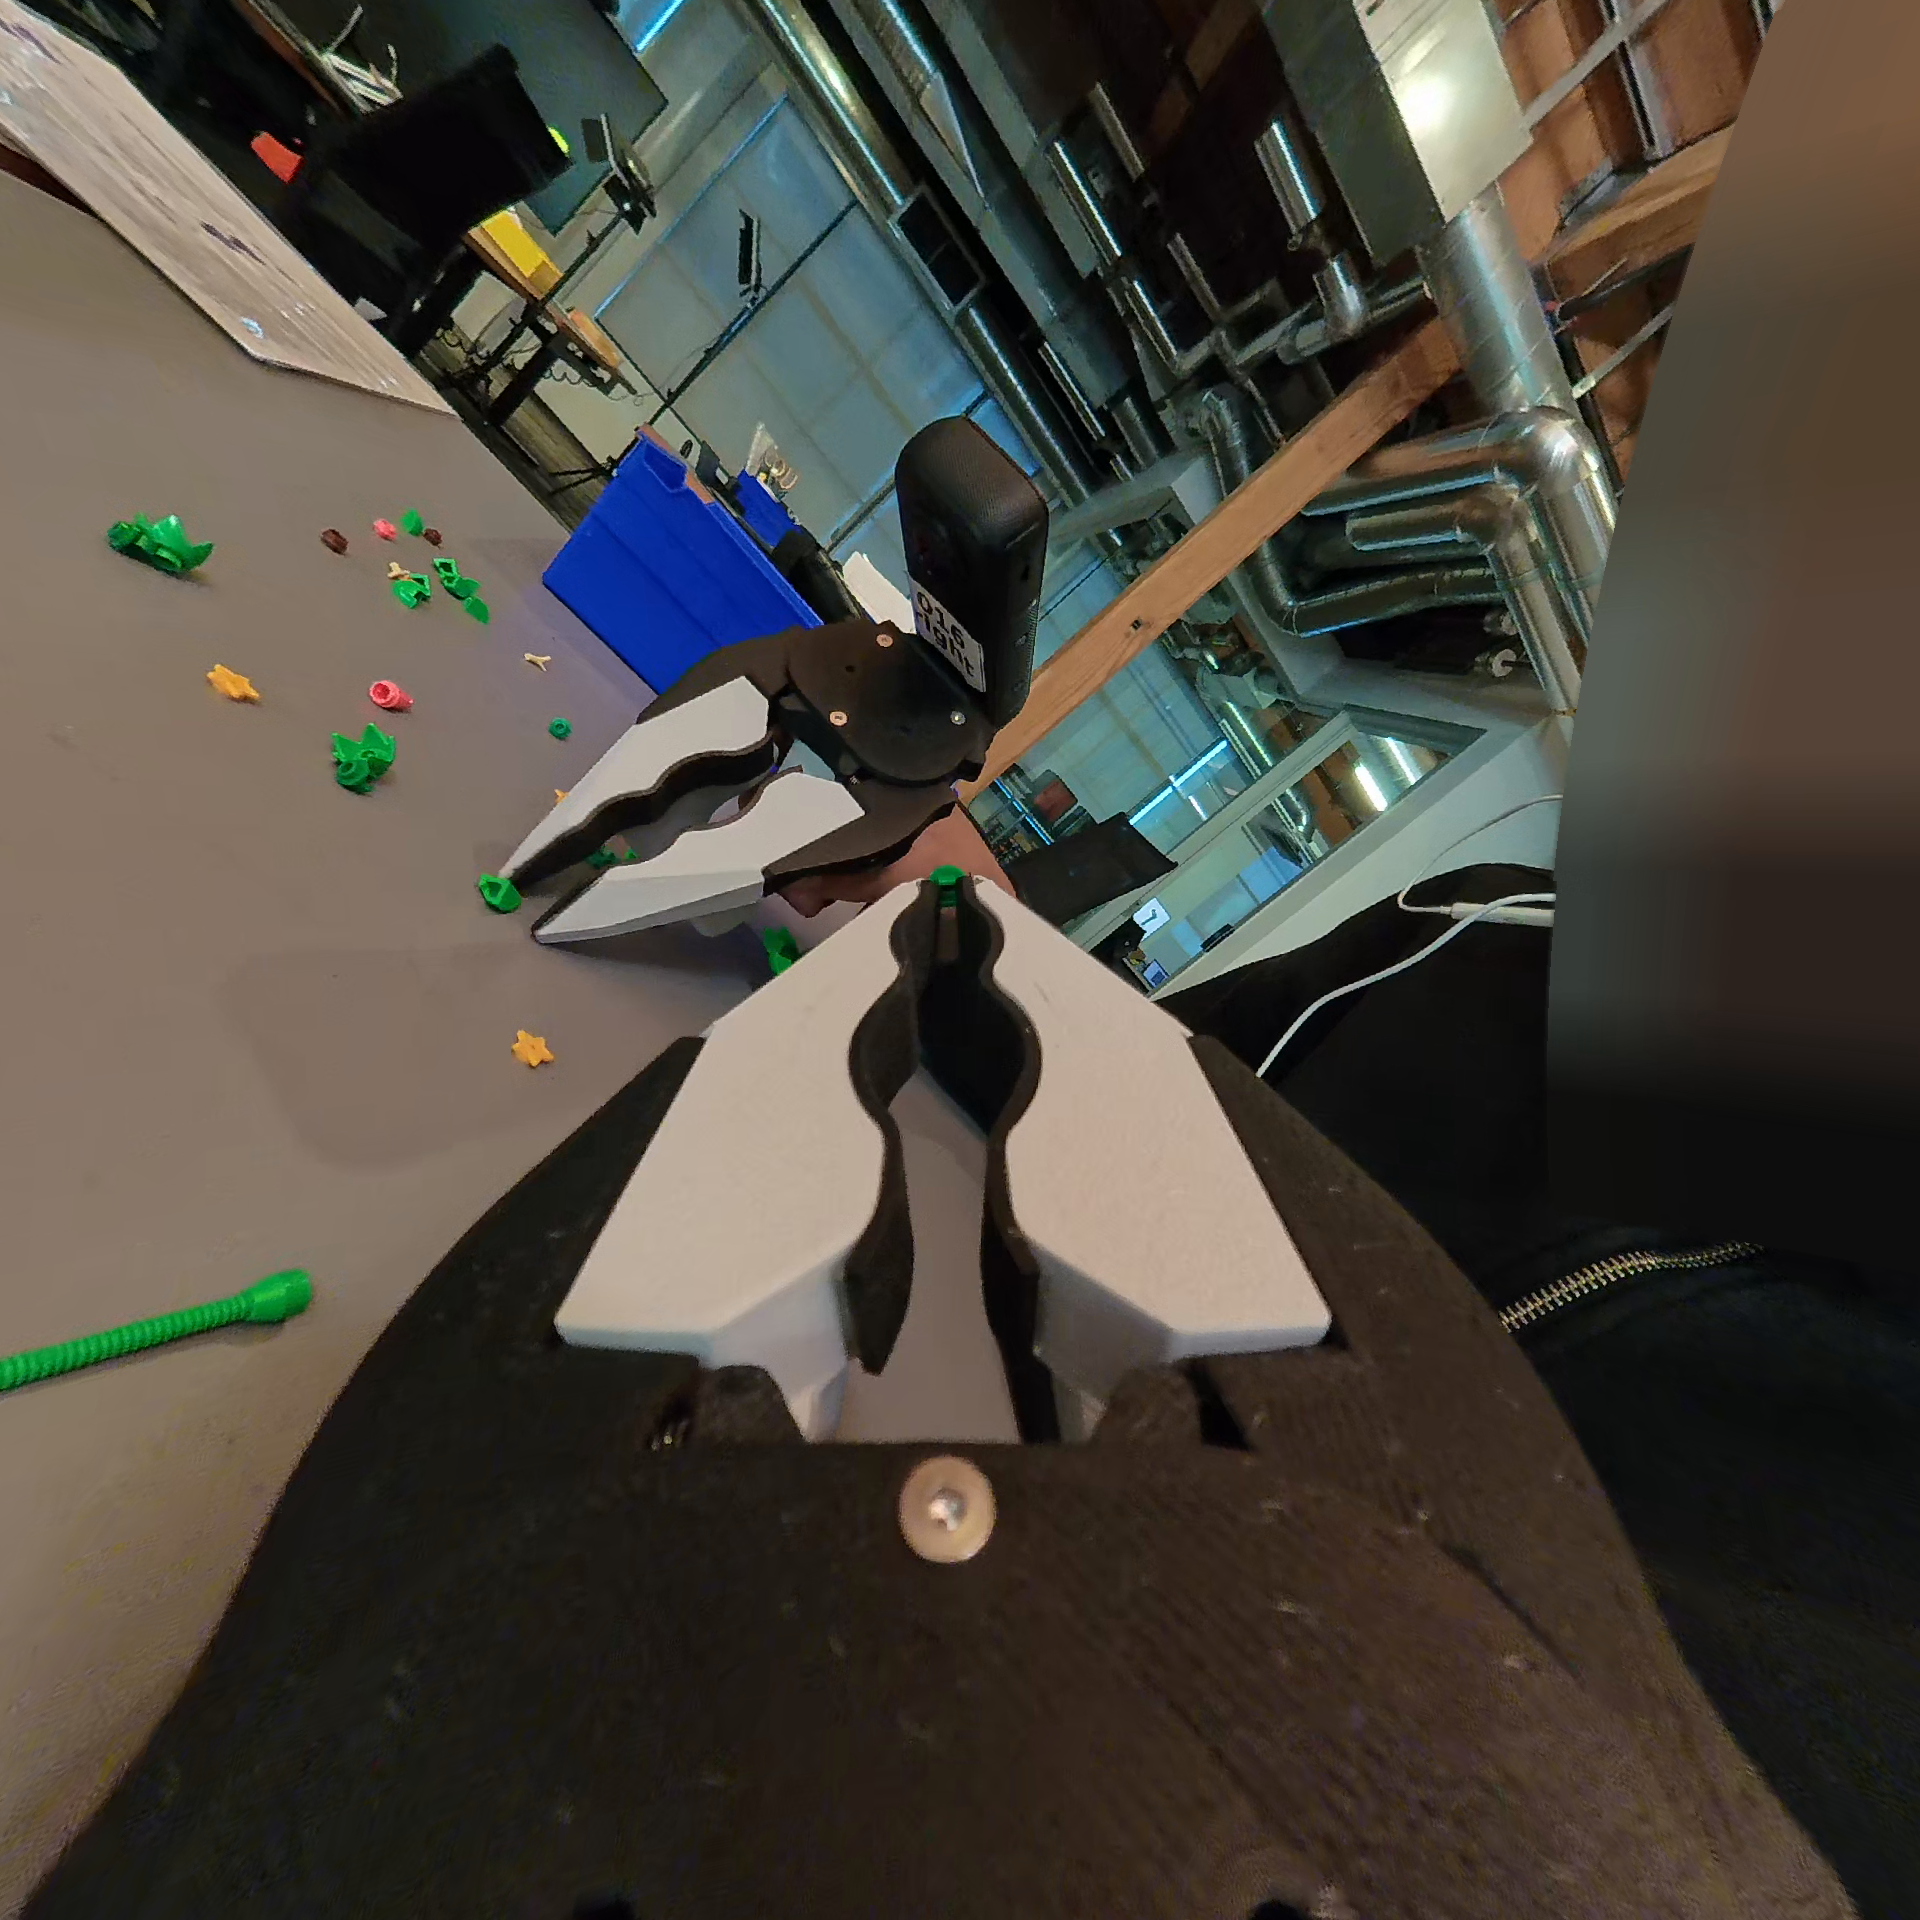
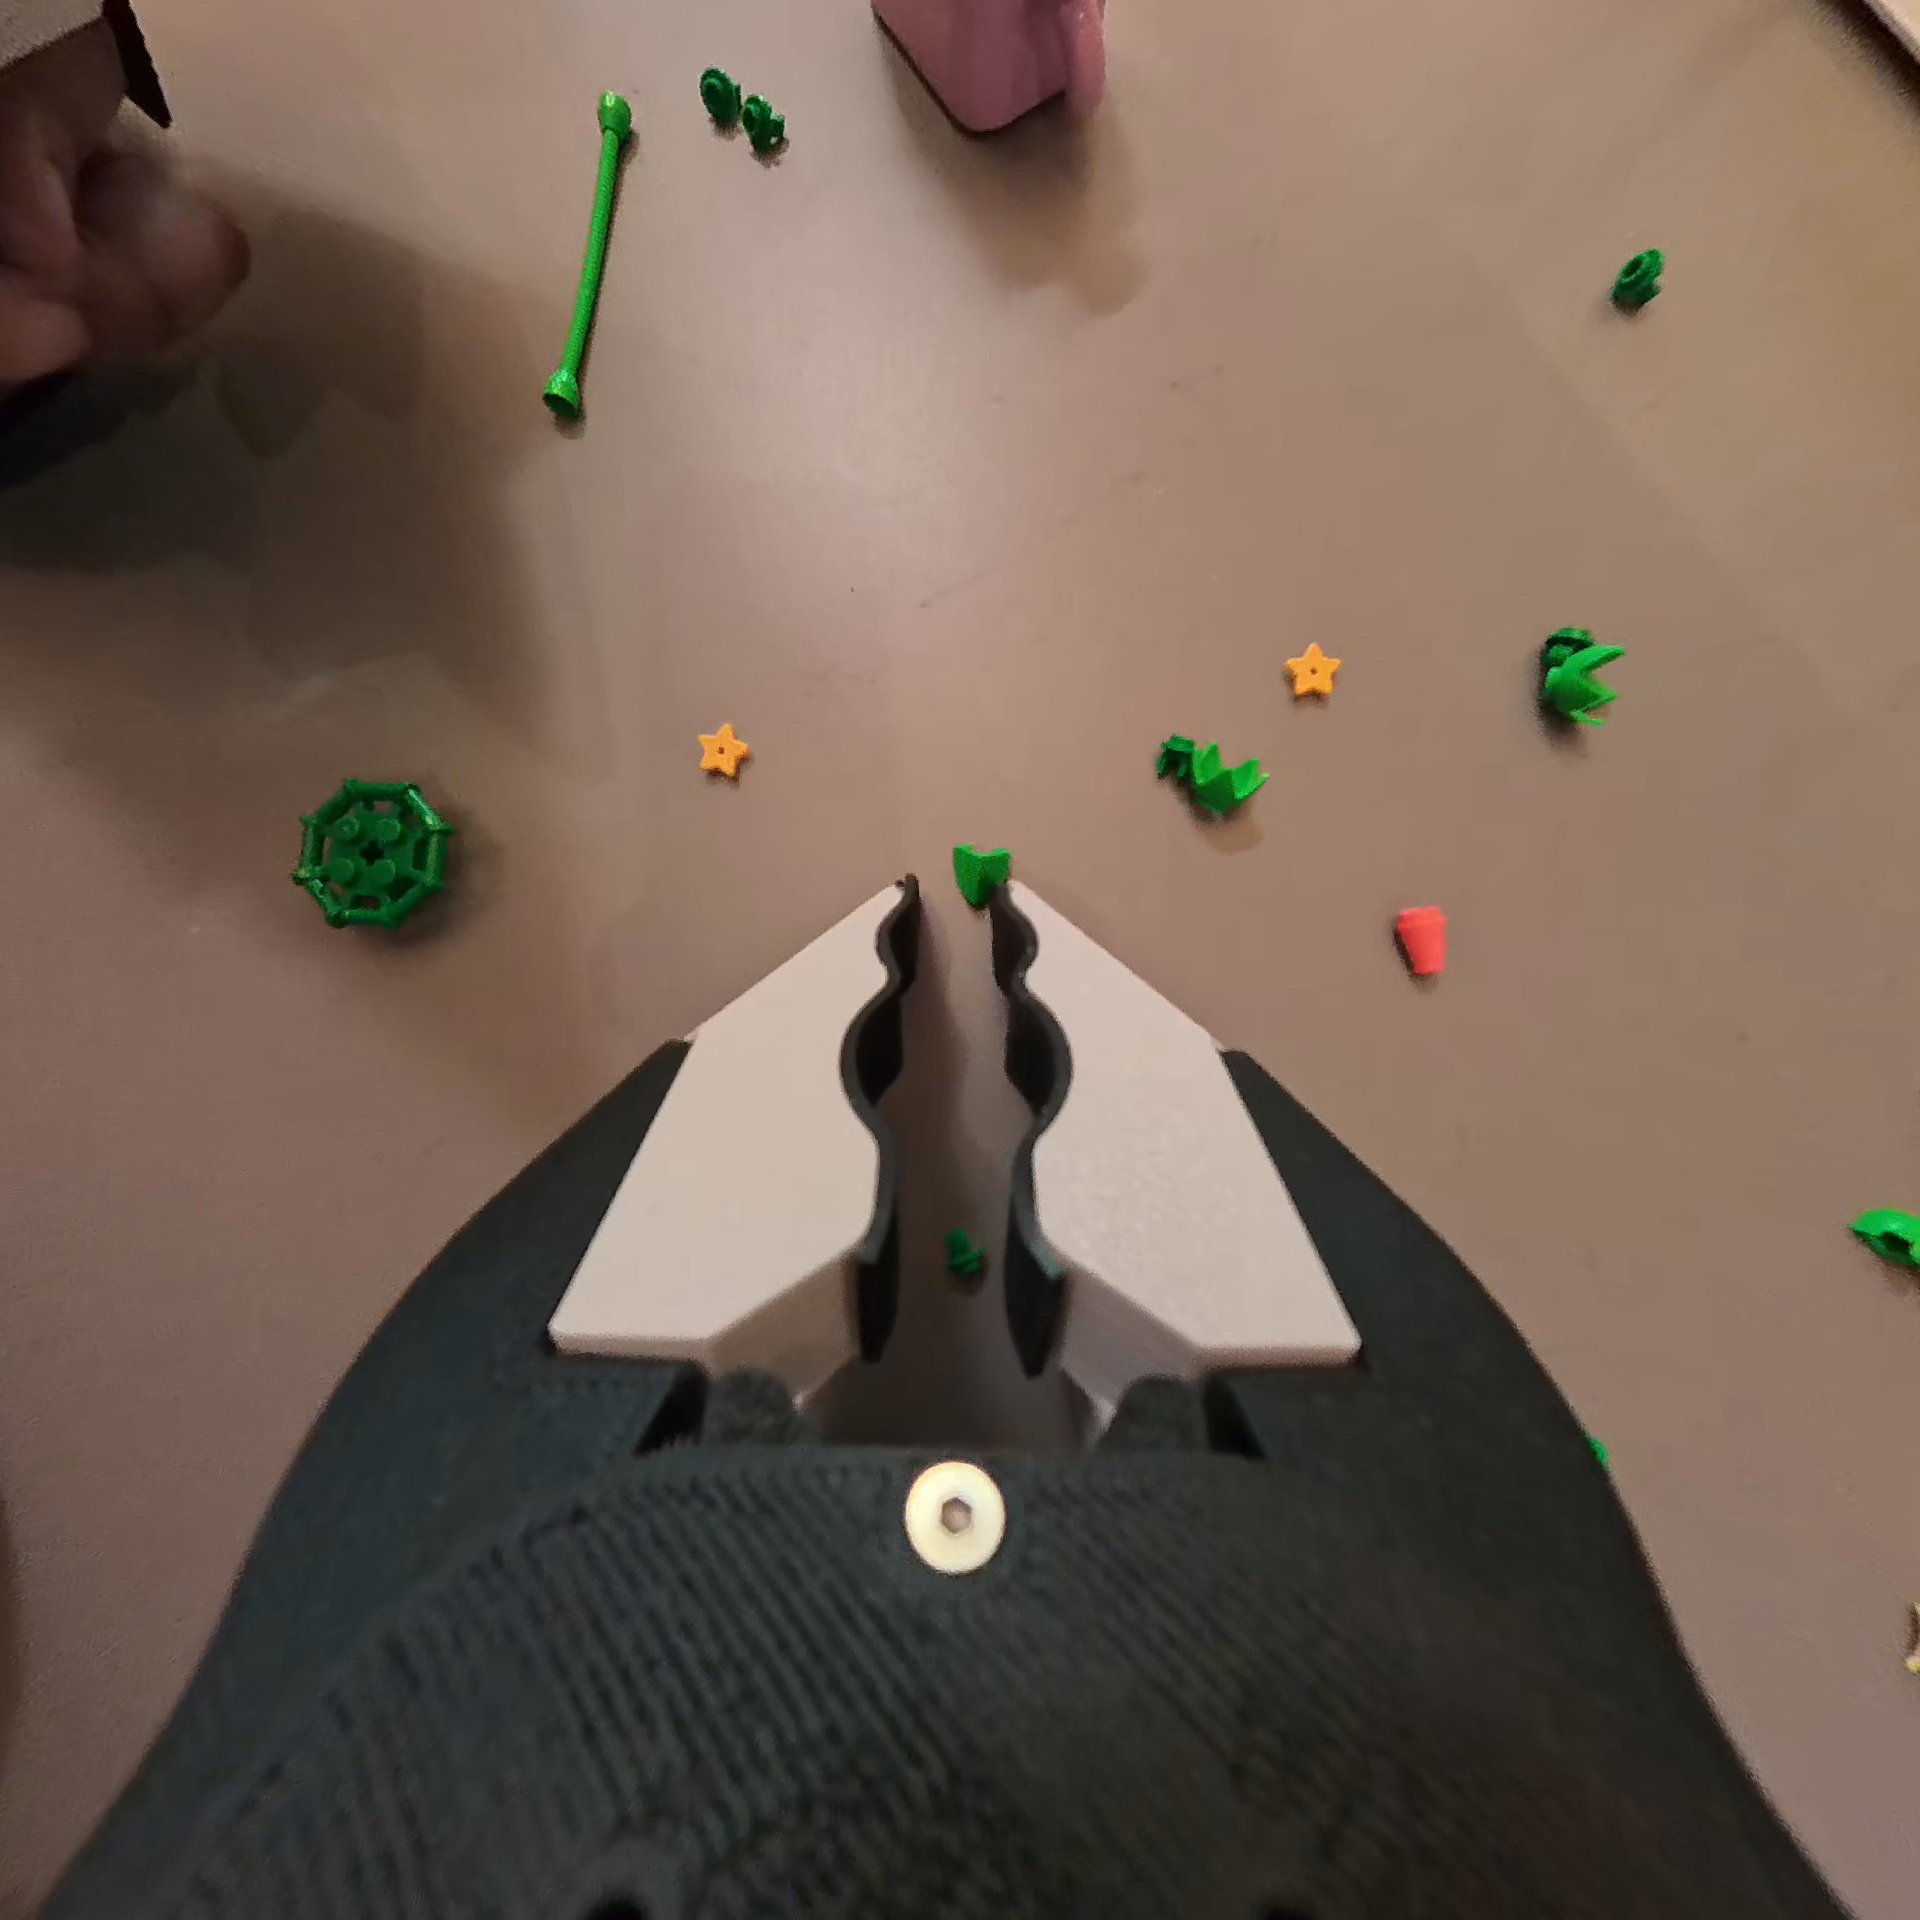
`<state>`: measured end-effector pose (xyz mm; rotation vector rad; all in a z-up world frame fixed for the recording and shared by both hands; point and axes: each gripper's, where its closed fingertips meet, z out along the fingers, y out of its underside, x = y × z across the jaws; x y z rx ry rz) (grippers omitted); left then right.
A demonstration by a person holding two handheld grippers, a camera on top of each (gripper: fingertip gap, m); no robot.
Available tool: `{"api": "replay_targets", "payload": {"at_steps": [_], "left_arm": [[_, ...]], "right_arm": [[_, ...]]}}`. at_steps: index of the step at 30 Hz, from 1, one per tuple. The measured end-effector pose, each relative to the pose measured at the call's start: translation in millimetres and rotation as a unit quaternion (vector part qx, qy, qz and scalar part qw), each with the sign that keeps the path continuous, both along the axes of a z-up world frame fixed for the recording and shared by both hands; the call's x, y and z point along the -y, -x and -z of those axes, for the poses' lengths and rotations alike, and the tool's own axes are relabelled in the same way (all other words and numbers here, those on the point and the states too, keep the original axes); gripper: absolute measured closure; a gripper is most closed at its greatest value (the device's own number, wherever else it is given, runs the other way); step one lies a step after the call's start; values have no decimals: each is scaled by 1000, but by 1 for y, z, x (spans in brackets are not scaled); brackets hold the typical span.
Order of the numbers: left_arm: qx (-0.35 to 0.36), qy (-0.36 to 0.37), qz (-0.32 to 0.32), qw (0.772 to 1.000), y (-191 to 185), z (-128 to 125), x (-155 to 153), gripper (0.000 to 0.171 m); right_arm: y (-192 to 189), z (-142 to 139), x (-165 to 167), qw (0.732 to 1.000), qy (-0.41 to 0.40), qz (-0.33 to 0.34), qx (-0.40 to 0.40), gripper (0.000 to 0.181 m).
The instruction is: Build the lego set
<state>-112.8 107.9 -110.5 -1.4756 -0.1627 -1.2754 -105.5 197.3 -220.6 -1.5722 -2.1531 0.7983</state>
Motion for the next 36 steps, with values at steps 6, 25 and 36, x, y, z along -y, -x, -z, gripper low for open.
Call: {"api": "replay_targets", "payload": {"at_steps": [6,25,36], "left_arm": [[3,0,1,1000,0,0,0,171],[6,0,2,1000,0,0,1,171],[9,2,3,1000,0,1,0,171]], "right_arm": [[4,0,-1,1000,-9,1,-7,168],[5,0,0,999,-21,-28,-19,169],[6,0,0,999,-2,-46,-21,171]]}}
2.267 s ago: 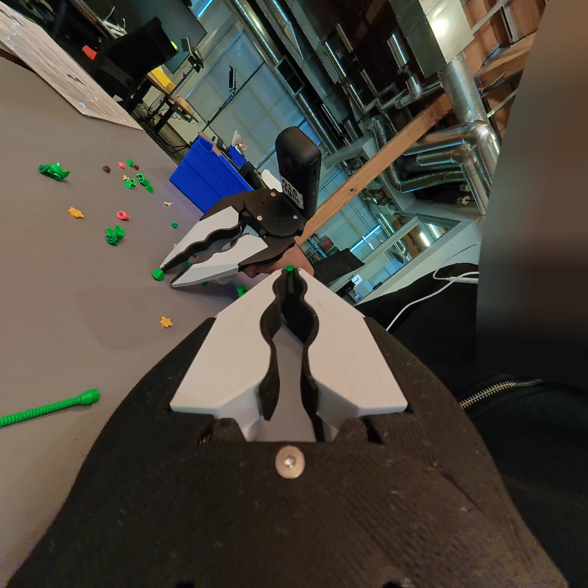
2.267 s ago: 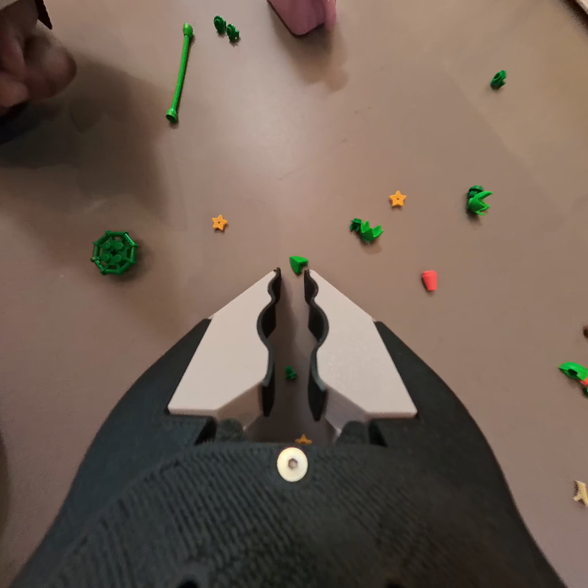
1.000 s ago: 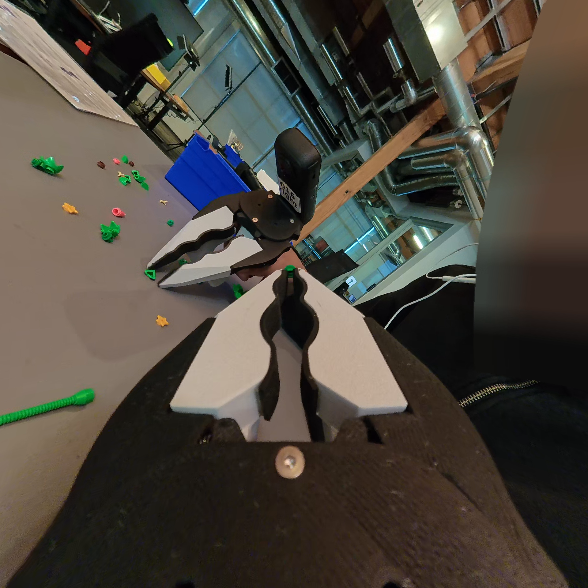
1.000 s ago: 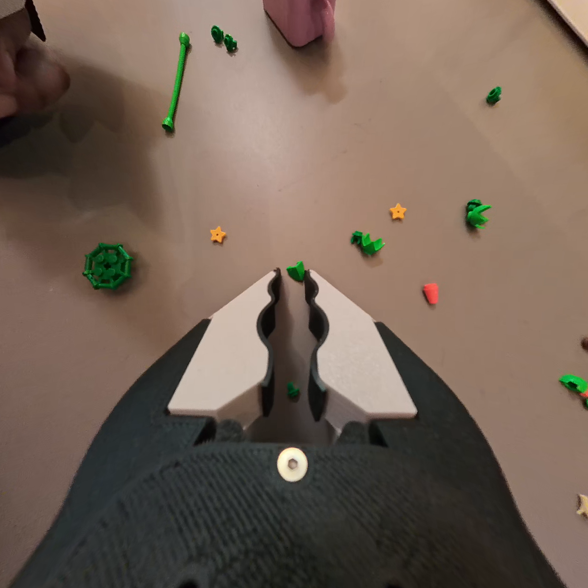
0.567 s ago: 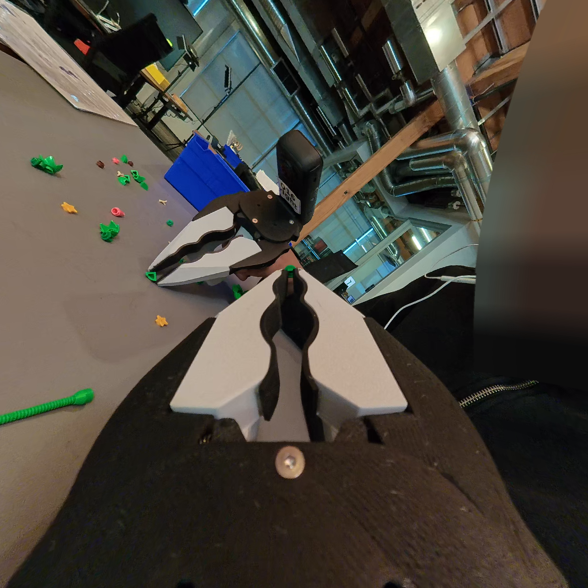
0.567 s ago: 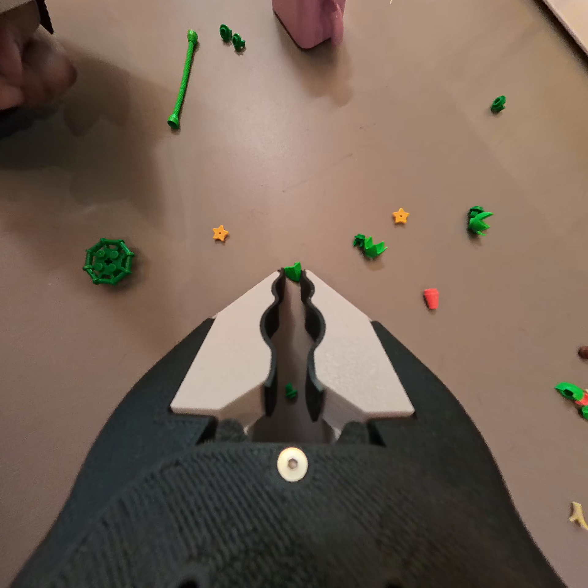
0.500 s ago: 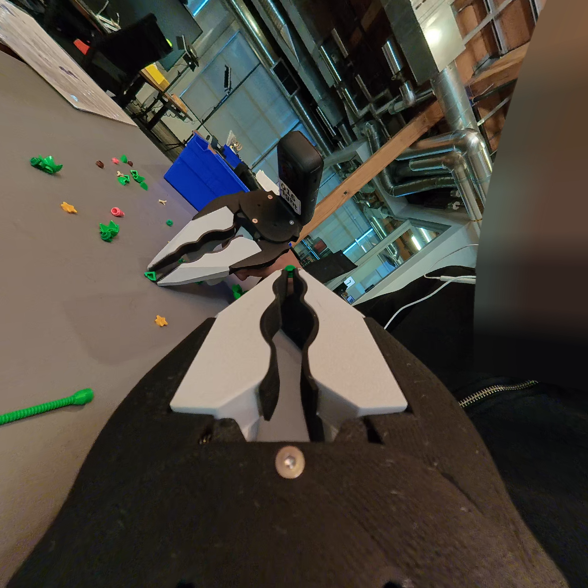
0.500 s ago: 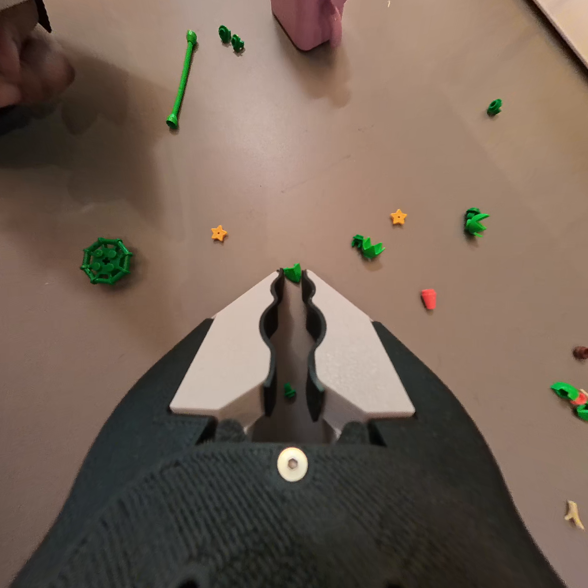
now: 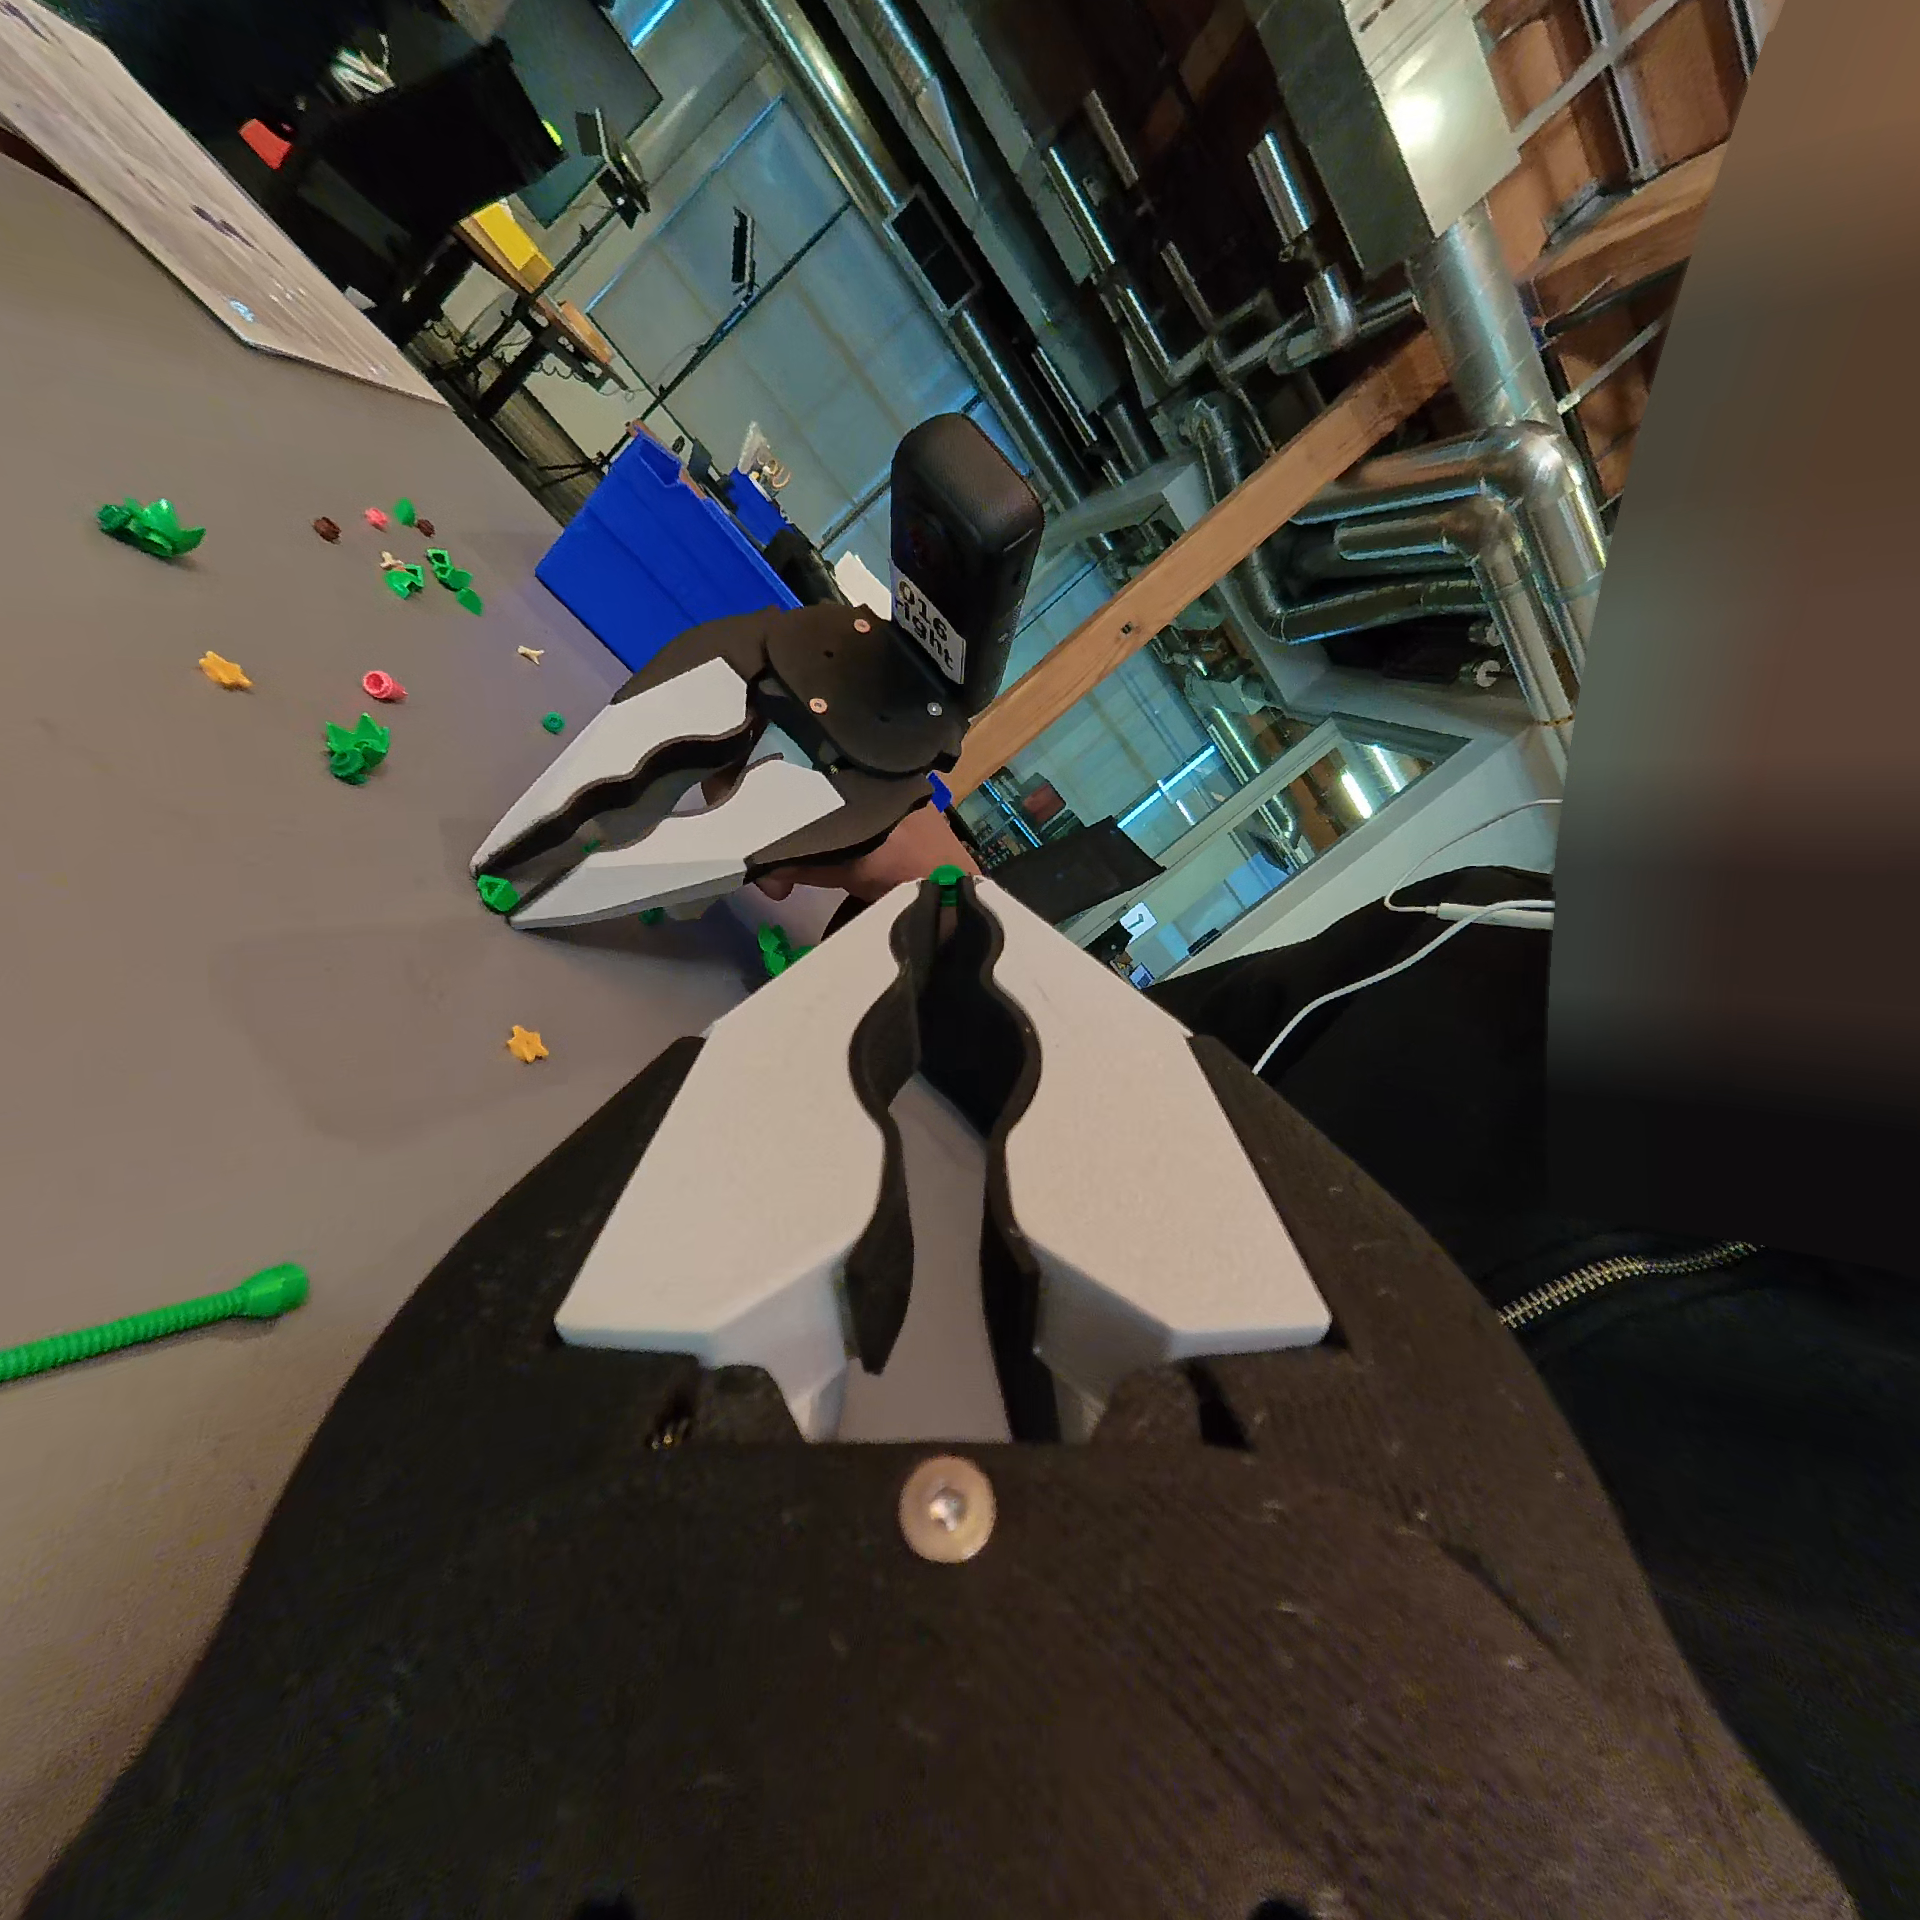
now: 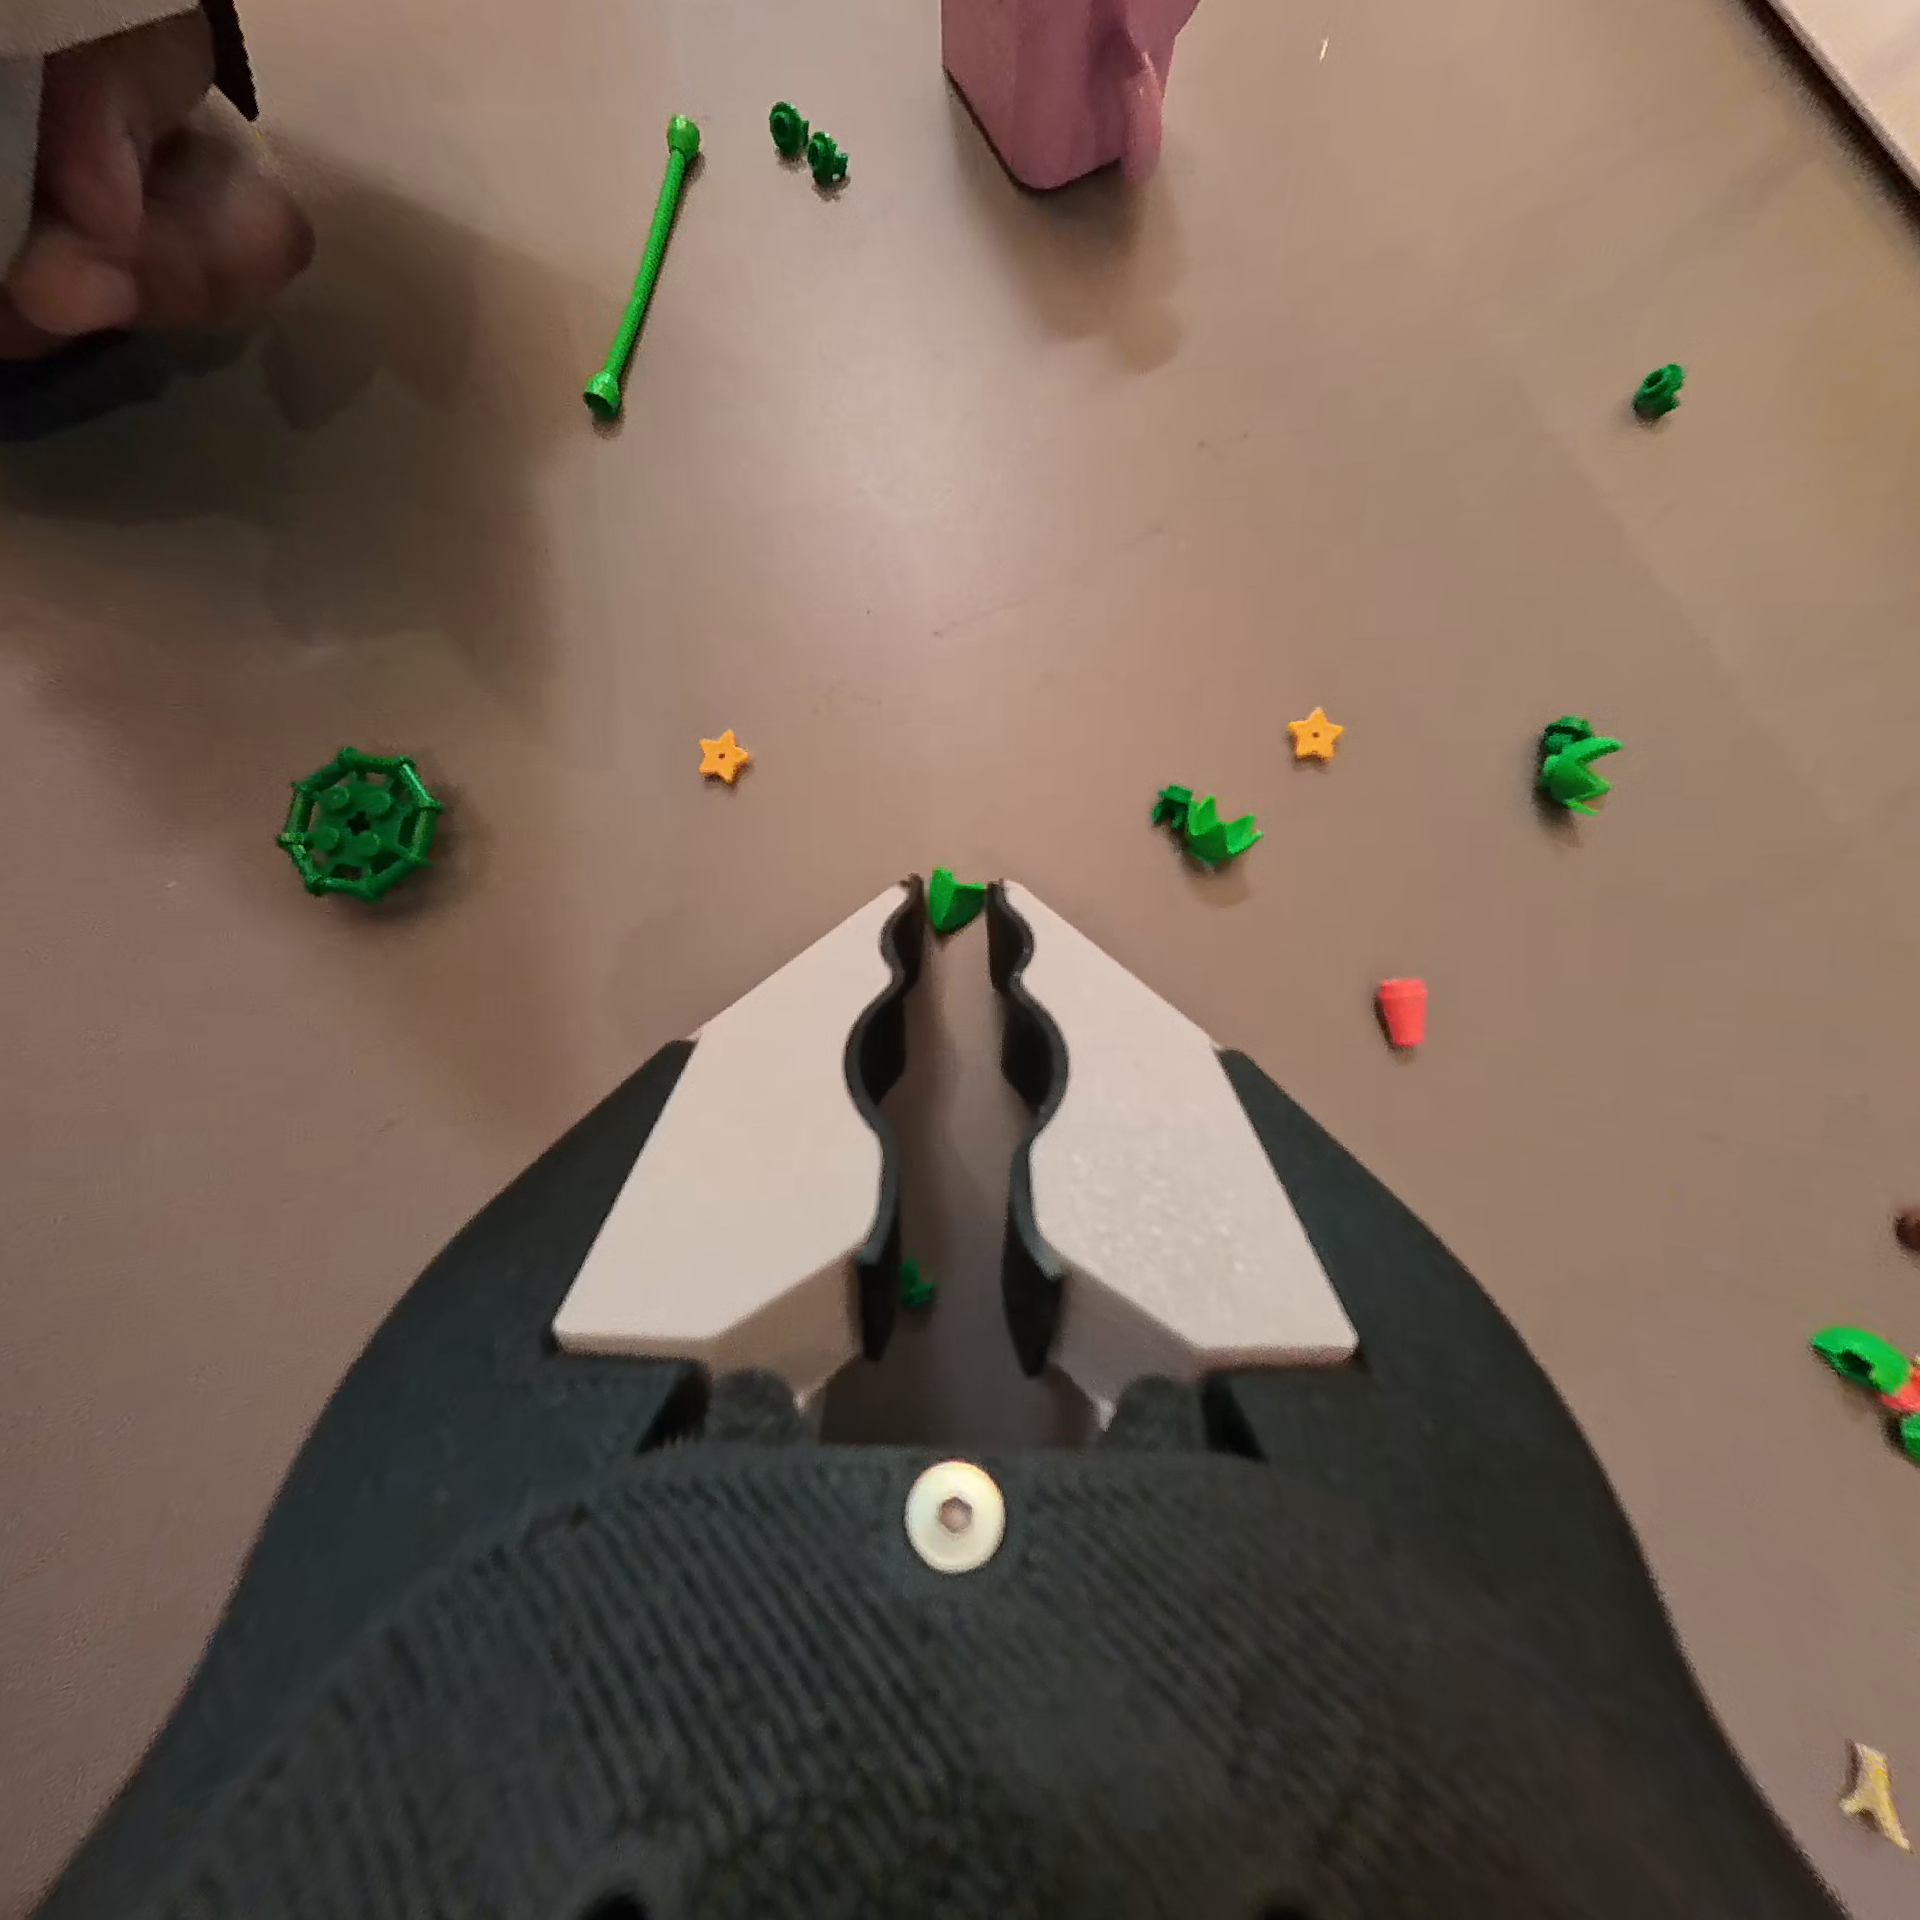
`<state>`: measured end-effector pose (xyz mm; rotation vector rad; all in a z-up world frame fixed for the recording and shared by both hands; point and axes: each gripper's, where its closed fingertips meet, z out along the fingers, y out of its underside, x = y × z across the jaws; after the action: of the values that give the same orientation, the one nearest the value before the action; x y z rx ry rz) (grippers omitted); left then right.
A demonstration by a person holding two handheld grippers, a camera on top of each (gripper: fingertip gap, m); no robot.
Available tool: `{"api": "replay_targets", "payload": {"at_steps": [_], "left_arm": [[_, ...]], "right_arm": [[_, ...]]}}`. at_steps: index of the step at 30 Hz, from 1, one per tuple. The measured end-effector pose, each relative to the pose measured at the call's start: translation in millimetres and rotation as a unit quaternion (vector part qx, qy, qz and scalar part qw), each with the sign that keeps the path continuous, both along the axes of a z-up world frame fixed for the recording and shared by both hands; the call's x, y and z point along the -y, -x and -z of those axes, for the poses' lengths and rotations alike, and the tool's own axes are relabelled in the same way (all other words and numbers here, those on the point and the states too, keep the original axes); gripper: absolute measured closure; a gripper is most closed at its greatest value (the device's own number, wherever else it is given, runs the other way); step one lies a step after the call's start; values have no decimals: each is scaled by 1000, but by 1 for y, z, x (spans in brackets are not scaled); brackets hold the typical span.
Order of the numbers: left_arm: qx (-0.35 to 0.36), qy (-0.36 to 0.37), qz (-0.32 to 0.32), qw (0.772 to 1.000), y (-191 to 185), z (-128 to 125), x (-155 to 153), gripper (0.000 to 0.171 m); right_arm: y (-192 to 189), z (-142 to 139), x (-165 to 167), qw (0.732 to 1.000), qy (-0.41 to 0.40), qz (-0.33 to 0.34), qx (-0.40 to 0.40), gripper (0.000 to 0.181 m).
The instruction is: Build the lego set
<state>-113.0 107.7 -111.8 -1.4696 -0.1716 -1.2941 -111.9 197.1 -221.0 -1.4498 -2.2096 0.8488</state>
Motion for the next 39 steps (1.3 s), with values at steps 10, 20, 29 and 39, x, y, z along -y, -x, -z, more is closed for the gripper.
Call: {"api": "replay_targets", "payload": {"at_steps": [10,20,29,39], "left_arm": [[-12,0,-5,1000,0,-1,0,171],[-189,-22,13,982,-20,8,7,171],[-236,-33,88,967,-52,18,17,171],[-270,-32,117,955,-64,25,23,171]], "right_arm": [[3,-6,5,999,-33,-7,-20,173],[-30,-71,99,968,160,-175,-87,174],[-50,-84,110,948,238,-195,-77,174],[-58,-80,119,945,232,-221,-60,174]]}}
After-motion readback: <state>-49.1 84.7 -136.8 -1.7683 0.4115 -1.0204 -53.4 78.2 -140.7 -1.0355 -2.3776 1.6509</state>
